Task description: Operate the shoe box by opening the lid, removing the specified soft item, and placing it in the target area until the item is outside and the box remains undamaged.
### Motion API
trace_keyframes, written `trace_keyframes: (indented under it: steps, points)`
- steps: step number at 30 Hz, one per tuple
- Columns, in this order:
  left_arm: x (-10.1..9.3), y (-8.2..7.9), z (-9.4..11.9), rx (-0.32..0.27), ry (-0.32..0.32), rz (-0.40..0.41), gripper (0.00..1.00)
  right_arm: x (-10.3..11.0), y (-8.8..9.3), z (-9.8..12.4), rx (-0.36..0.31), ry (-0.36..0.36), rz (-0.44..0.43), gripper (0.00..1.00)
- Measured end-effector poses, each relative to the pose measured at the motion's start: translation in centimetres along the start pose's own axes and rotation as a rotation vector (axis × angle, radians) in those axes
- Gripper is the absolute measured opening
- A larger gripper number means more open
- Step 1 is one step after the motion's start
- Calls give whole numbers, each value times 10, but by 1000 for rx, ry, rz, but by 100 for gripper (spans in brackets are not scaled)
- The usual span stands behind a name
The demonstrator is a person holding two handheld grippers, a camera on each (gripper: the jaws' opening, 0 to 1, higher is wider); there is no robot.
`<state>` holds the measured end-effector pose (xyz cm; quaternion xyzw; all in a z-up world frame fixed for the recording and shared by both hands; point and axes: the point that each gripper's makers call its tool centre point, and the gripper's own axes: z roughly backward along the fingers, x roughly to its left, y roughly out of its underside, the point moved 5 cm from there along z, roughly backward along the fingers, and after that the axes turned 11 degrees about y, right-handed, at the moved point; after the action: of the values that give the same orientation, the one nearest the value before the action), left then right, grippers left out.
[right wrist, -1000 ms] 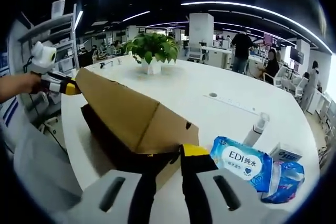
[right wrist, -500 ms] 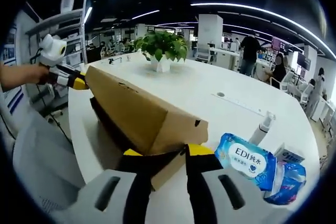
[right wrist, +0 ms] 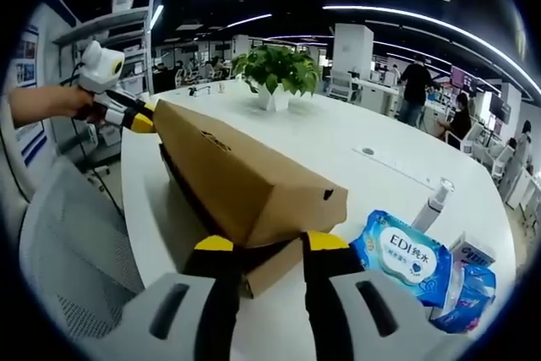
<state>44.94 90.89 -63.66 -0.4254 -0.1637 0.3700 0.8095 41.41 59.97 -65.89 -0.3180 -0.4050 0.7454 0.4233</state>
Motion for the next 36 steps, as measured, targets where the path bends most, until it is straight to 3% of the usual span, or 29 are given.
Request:
trace_keyframes:
  steps: [12, 36]
  points:
    - [-6, 12, -5, 42, 17, -31, 26, 8, 8, 2, 12, -36, 24, 30]
    - [-10, 36, -16, 106, 69, 46, 28, 18, 28, -4, 85, -78, -14, 36]
